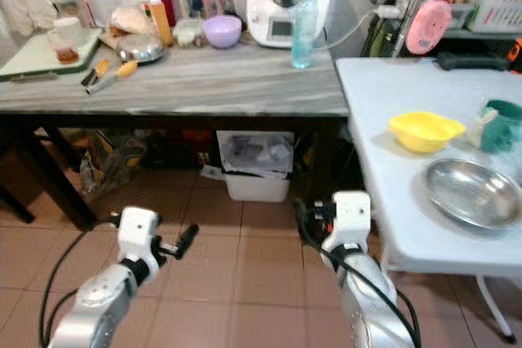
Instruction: Setting the table
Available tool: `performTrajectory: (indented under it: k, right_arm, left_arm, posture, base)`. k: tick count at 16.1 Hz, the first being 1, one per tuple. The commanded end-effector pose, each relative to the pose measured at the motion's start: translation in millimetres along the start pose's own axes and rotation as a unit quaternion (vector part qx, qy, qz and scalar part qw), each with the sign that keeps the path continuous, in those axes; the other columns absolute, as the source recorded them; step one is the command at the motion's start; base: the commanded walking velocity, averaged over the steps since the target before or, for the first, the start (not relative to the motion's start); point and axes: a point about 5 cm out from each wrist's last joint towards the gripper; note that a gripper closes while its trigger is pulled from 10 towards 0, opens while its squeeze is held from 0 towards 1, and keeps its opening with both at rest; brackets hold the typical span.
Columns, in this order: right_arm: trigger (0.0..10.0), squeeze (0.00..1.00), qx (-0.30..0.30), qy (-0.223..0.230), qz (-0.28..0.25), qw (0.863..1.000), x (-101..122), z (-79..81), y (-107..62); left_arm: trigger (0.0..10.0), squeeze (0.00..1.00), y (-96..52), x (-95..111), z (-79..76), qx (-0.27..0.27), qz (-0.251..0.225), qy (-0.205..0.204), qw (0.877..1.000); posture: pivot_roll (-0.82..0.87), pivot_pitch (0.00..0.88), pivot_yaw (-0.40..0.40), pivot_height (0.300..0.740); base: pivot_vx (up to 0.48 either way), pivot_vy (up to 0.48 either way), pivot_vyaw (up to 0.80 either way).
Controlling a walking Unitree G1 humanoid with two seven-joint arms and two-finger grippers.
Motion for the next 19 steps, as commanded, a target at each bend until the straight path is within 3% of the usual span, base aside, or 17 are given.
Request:
performTrajectory:
  k: [1,6,8,11,19]
  right_arm:
    - [10.0,0.00,-0.007,-0.016,-0.019,1.000,7.8,-2.9,-0.8]
    - [10.0,0.00,-0.016,-0.103,-0.101,0.989,46.6,-0.7,-9.1]
    - [10.0,0.00,-0.030,-0.106,-0.109,0.988,52.1,-5.6,-20.0]
    - [10.0,0.00,-0.038,-0.109,-0.092,0.989,45.1,-6.1,-31.7]
    - [10.0,0.00,-0.048,-0.088,-0.058,0.993,33.6,-12.7,-39.2]
  left_arm:
    - [10.0,0.00,3.1,7.0,-4.3,-0.006,-0.013,0.008,1.000]
    - [10.0,0.00,-6.5,47.2,0.9,0.009,-0.085,0.022,0.996]
    - [10.0,0.00,-14.7,57.8,3.6,0.023,-0.106,0.021,0.994]
    - [10.0,0.00,-26.6,50.9,9.2,0.046,-0.097,0.026,0.994]
    - [10.0,0.00,-41.9,33.3,22.2,0.091,-0.072,0.033,0.993]
  posture:
    - [-0.06,0.000,0.037,0.740]
    - [-0.06,0.000,0.029,0.740]
    - [-0.06,0.000,0.027,0.740]
    - [-0.06,0.000,0.030,0.740]
    - [-0.06,0.000,0.028,0.740]
  base:
    - [0.000,-0.356,0.00]
    - [0.000,-0.355,0.00]
    - [0.000,-0.354,0.00]
    - [0.000,-0.355,0.00]
    - [0.000,-0.355,0.00]
Point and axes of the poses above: a point about 5 cm out from each wrist's last joint towards the gripper, its own y axis pointing out of the wrist towards the gripper, its own x axis along the axis of the wrist's last joint, z = x × y, and after that the axes turned 1 degree about -y, right-handed
